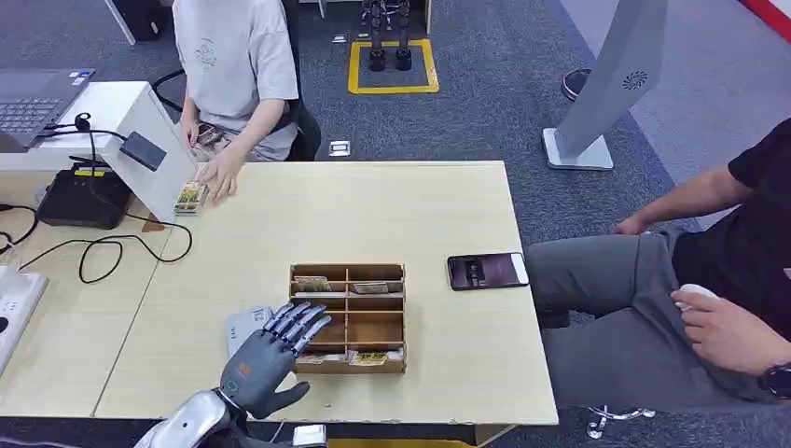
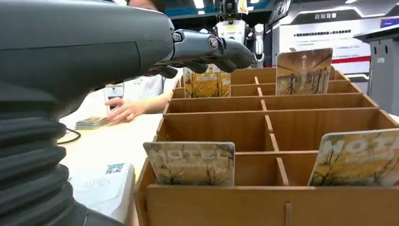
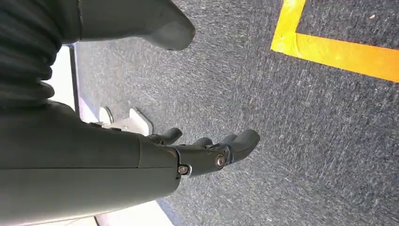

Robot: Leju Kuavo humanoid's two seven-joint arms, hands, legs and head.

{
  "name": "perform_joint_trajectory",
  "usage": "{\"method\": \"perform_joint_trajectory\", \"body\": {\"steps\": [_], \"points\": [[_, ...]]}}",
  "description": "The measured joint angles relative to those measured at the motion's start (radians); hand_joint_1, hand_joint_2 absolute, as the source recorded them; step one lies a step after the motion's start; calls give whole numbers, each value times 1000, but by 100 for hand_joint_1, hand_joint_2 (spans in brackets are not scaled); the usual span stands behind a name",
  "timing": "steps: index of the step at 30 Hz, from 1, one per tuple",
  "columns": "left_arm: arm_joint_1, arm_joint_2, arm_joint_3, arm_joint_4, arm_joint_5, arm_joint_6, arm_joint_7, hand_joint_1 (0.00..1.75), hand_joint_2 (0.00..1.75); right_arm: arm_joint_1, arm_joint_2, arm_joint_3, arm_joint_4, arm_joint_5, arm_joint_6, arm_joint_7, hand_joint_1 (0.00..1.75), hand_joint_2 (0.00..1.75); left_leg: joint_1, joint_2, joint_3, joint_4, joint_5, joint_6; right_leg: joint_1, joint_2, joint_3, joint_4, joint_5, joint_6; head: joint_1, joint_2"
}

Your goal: Pass the card to the sensor for recognition and then transmit it.

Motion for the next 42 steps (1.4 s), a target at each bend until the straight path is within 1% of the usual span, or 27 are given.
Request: {"method": "perform_joint_trajectory", "body": {"steps": [11,12,13,23,28,36,42], "points": [[7,-14,1,20,10,1,2,0,175,0,0,-5,0,2,0,0,0,175,0,0,0,0,0,0,0,0,0,0,0,0,0,0],[7,-17,1,22,9,1,2,162,175,0,0,-5,0,2,0,0,0,175,0,0,0,0,0,0,0,0,0,0,0,0,0,0],[8,-18,1,24,9,1,2,175,175,0,0,-5,0,3,0,0,0,175,0,0,0,0,0,0,0,0,0,0,0,0,0,0],[8,-29,7,39,27,-9,4,175,175,-1,0,-6,0,5,0,-1,0,175,0,0,0,0,0,0,0,0,0,0,0,0,0,0],[9,-40,21,39,53,-18,2,175,175,-1,0,-7,0,6,0,-1,0,175,0,0,0,0,0,0,0,0,0,0,0,0,0,0],[9,-42,44,43,53,-24,2,175,175,-2,0,-8,0,11,0,-8,0,175,0,0,0,0,0,0,0,0,0,0,0,0,0,0],[-9,-30,65,43,92,-63,-9,175,175,-6,0,-8,0,13,1,-13,0,175,0,0,1,0,1,-1,0,0,0,0,1,-1,0,0]]}}
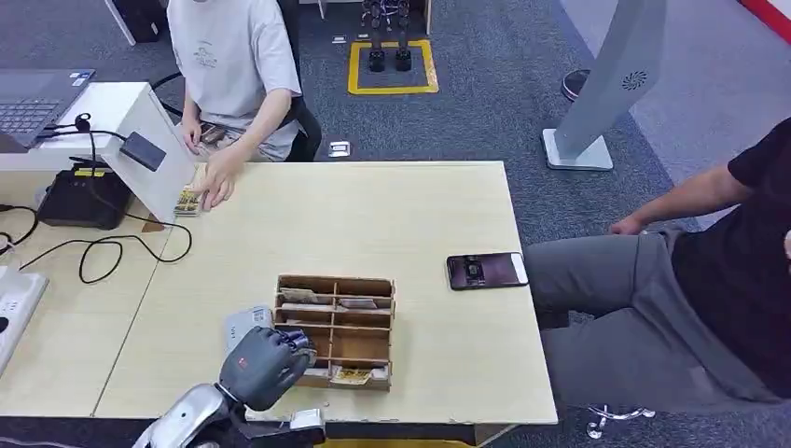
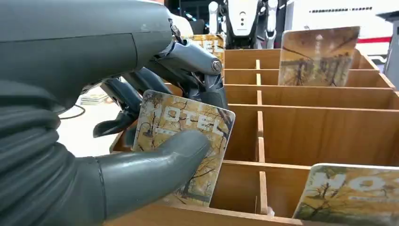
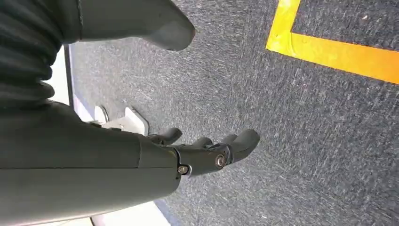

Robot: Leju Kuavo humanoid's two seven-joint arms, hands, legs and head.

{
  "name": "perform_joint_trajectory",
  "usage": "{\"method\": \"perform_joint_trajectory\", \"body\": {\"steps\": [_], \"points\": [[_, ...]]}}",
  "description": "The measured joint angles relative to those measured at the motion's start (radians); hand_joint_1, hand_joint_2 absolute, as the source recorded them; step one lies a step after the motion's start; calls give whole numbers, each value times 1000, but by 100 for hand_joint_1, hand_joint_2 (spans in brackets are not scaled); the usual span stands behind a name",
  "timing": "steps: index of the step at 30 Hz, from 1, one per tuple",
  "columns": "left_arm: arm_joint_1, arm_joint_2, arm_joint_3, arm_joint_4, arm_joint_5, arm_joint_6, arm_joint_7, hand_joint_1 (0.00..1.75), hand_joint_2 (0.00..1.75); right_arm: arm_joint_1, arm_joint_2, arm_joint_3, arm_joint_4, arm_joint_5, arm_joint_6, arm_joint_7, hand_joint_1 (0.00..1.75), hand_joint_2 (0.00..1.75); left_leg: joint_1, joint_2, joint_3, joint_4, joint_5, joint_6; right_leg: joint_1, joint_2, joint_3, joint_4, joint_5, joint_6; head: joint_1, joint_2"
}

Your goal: Pass the card to the sensor for recognition and then transmit it.

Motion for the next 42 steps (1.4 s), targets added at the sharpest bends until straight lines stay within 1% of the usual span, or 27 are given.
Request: {"method": "perform_joint_trajectory", "body": {"steps": [3,5,6,7,8,9,11,12,16,18,20,22,24,27,28,31,37,38,40,41,42], "points": [[-11,18,14,-13,45,-5,-21,175,175,-1,0,0,0,2,0,-2,0,175,1,0,0,0,1,-1,0,0,-1,0,1,-1,0,0],[-48,61,39,-62,146,-45,-48,175,175,-1,0,0,0,1,-1,-9,0,175,2,-1,-1,0,2,-2,2,-1,-1,0,1,-1,0,0],[-83,85,58,-96,199,-80,-59,175,175,-1,-1,0,0,-1,-1,-10,0,175,2,-2,-2,0,3,-2,2,-2,-1,0,1,-1,0,0],[-114,99,71,-116,224,-97,-66,175,175,-1,-2,-1,0,-1,-1,-11,0,175,2,-3,-2,0,4,-2,3,-3,-2,0,2,-1,0,0],[-159,140,101,-155,273,-134,-74,175,175,-1,-3,-2,0,-2,-2,-13,0,175,3,-3,-3,0,5,-2,3,-3,-2,1,2,-2,0,0],[-194,159,122,-184,301,-157,-79,175,175,-1,-4,-5,0,-3,-2,-16,0,175,3,-3,-3,0,5,-4,4,-3,-2,1,4,-4,1,0],[-274,211,167,-244,350,-203,-79,175,175,0,-5,-10,0,-4,-3,-20,0,175,3,-3,-3,0,6,-4,4,-3,-3,1,4,-5,0,0],[-306,233,185,-269,358,-214,-76,175,175,1,-5,-12,0,-4,-3,-21,0,175,3,-2,-3,0,6,-4,4,-3,-3,1,4,-4,0,0],[-369,284,223,-337,349,-210,-77,175,175,1,-5,-16,0,-4,-3,-21,0,175,3,-2,-3,0,6,-4,4,-2,-3,1,4,-4,0,0],[-399,304,237,-356,376,-207,-74,175,175,2,-5,-17,0,-4,-3,-20,0,175,3,-2,-4,0,6,-4,4,-2,-5,1,4,-4,0,0],[-453,333,253,-372,418,-222,-61,175,175,2,-5,-18,0,-4,-3,-18,0,175,3,-2,-5,0,6,-4,4,-2,-5,1,4,-4,0,0],[-490,349,261,-377,424,-236,-50,175,175,1,-5,-19,0,-2,-3,-18,0,175,3,-2,-5,0,6,-4,4,-2,-5,1,4,-4,0,0],[-497,350,261,-375,370,-222,-26,175,175,1,-5,-21,0,-1,-3,-14,0,175,3,-1,-5,0,6,-4,4,-2,-6,1,4,-4,0,0],[-504,336,256,-333,236,-146,21,175,175,0,-5,-21,0,5,-5,-12,0,175,3,-1,-5,0,6,-4,4,-2,-6,1,4,-4,0,0],[-506,328,250,-312,219,-127,24,175,175,-2,-5,-21,0,6,-4,-12,0,175,3,-1,-5,0,6,-4,4,-2,-6,1,4,-4,0,0],[-507,316,243,-281,205,-114,25,175,175,-3,-5,-21,0,8,-4,-12,0,175,3,-1,-5,0,6,-4,4,-1,-6,1,5,-4,0,0],[-519,299,239,-251,200,-113,27,175,175,-5,-5,-21,0,8,-5,-12,0,175,3,-1,-6,0,6,-4,4,-1,-7,1,4,-4,0,0],[-525,296,235,-245,179,-109,42,175,175,-5,-5,-21,0,8,-5,-12,0,175,3,-1,-6,0,6,-4,4,-1,-7,1,4,-4,0,0],[-536,284,223,-213,89,-79,95,175,175,-6,-5,-21,0,11,-6,-10,0,175,2,-1,-6,0,6,-4,3,-1,-7,1,4,-4,0,0],[-541,273,217,-182,43,-61,120,175,175,-7,-5,-21,0,13,-6,-8,0,175,2,-1,-6,0,6,-4,3,-1,-7,1,4,-4,0,0],[-550,251,209,-134,-5,-34,144,175,175,-8,-5,-21,0,17,-5,-7,0,175,2,-1,-5,0,6,-4,3,-1,-7,1,5,-4,0,0]]}}
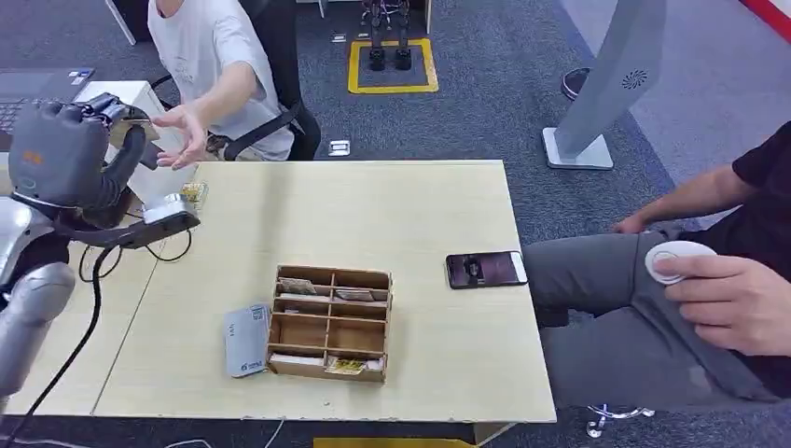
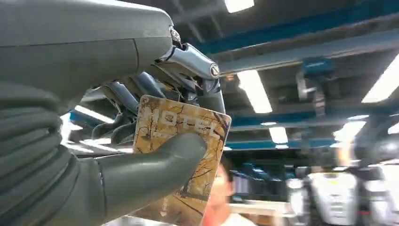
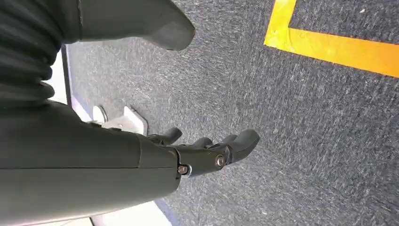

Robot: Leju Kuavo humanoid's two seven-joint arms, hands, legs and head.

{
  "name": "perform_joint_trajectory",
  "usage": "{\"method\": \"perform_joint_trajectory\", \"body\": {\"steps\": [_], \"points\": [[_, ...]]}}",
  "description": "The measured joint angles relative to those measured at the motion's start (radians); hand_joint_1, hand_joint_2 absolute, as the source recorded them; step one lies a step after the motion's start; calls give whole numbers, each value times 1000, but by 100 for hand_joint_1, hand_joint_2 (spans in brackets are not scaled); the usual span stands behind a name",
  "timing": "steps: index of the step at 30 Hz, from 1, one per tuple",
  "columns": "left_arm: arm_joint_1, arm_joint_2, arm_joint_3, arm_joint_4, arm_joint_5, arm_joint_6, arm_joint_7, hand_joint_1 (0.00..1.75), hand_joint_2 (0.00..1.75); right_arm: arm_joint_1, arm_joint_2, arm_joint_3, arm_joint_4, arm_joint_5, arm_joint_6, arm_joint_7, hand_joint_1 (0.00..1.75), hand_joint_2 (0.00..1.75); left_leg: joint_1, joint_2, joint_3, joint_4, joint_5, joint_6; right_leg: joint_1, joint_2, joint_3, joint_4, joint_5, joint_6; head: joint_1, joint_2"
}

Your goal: Pass the card to the sensor for recognition and then transmit it.

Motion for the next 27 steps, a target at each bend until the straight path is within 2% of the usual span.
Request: {"method": "perform_joint_trajectory", "body": {"steps": [2,6,9,15,16,18,25,26,27], "points": [[-19,-44,-18,87,-52,37,30,175,175,-5,0,0,0,4,2,7,0,175,0,0,0,0,1,0,0,0,0,0,2,0,0,0],[-70,-114,-41,230,-72,66,48,175,175,-14,0,0,0,6,2,8,0,175,0,0,0,0,2,0,0,0,0,0,3,1,0,0],[-90,-138,-47,298,-69,70,49,175,175,-17,0,0,0,6,2,7,0,175,0,1,0,0,2,0,0,1,0,0,3,1,0,0],[-99,-155,-50,359,-66,76,47,175,175,-15,0,0,0,5,2,10,0,175,0,2,-1,0,2,0,0,1,-1,0,3,0,0,0],[-100,-157,-50,367,-66,76,47,162,175,-15,0,0,0,4,2,10,0,175,0,2,-1,0,2,0,0,2,-1,0,3,0,0,0],[-100,-160,-50,376,-65,76,47,40,175,-15,0,0,0,3,2,10,0,175,0,2,-1,0,2,0,0,2,-1,0,3,0,0,0],[-99,-163,-50,398,-54,76,44,40,175,-15,0,0,0,3,2,10,0,175,0,2,-1,0,2,0,0,1,-1,0,3,0,0,0],[-99,-164,-50,400,-53,76,44,0,175,-15,0,0,0,3,2,10,0,175,0,2,-1,0,2,0,0,1,-1,0,3,0,0,0],[-99,-164,-50,402,-53,76,44,0,175,-15,0,0,0,2,2,10,0,175,0,2,-1,0,2,0,0,1,-1,0,3,0,0,0]]}}
